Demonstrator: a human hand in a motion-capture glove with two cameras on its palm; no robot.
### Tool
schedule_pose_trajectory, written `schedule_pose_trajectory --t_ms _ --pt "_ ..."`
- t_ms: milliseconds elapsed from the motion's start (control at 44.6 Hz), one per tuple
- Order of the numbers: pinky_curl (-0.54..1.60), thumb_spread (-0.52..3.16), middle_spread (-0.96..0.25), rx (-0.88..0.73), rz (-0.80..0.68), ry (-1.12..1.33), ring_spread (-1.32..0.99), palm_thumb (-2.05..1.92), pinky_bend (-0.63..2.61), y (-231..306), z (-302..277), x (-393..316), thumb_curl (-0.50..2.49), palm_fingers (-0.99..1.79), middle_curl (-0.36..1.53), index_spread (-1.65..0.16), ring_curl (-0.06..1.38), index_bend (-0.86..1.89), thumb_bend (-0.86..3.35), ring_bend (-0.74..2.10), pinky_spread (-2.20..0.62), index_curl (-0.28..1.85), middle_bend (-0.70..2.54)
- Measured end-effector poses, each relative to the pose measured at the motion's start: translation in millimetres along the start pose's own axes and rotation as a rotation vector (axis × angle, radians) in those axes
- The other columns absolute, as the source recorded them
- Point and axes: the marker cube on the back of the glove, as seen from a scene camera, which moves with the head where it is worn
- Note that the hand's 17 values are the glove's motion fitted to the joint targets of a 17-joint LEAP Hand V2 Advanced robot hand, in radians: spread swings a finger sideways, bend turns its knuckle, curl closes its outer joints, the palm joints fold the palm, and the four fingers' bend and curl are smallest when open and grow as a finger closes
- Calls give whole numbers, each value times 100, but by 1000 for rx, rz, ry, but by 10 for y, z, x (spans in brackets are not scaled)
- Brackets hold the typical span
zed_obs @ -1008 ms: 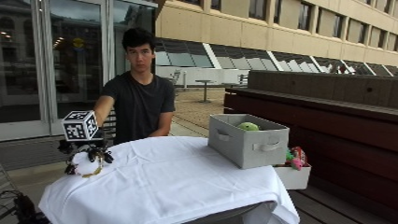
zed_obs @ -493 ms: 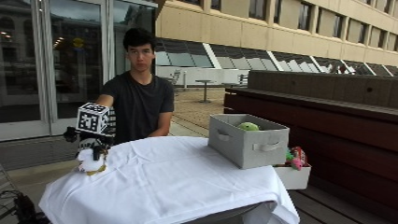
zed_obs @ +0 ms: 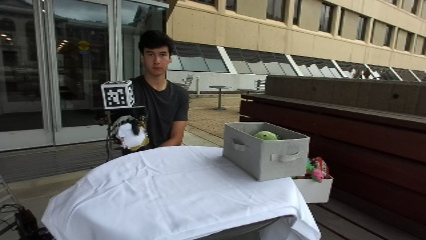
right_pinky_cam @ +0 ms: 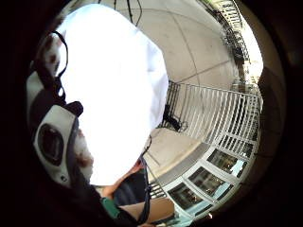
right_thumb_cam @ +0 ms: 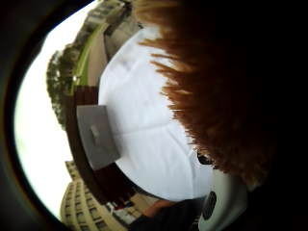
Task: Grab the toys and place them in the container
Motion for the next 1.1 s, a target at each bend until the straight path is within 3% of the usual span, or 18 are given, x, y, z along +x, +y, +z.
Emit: schedule_pose_trajectory --t_ms 90,202,291,336,403,560,829,1097 --pt "37 72 -39 91 -84 0 -40 71 119 -24 -361 -280 78 72 61 -37 47 1 29 142 -45 -3 95" --pt "38 70 -40 87 5 16 -40 70 121 106 -850 -763 82 70 62 -37 47 4 28 143 -45 -2 95" --pt "38 69 -41 207 -116 21 -40 70 122 102 -1146 -1123 84 69 64 -37 47 4 28 143 -45 -2 96" --pt "38 69 -41 182 -167 25 -40 70 123 179 -1263 -1279 86 69 64 -37 47 4 28 144 -45 -2 96" --pt "38 69 -41 144 -156 31 -41 69 123 330 -1499 -1693 87 68 65 -37 47 5 27 144 -45 -2 96" --pt "38 68 -42 306 -238 75 -40 69 124 448 -1854 -2605 92 68 67 -36 48 6 27 145 -44 -1 96" --pt "38 69 -43 281 -377 45 -40 68 124 873 -1905 -3912 100 68 70 -36 48 6 27 147 -44 -1 95" --pt "38 69 -44 225 -472 27 -40 67 124 1148 -1521 -4757 107 68 73 -36 48 6 27 147 -44 -1 94"
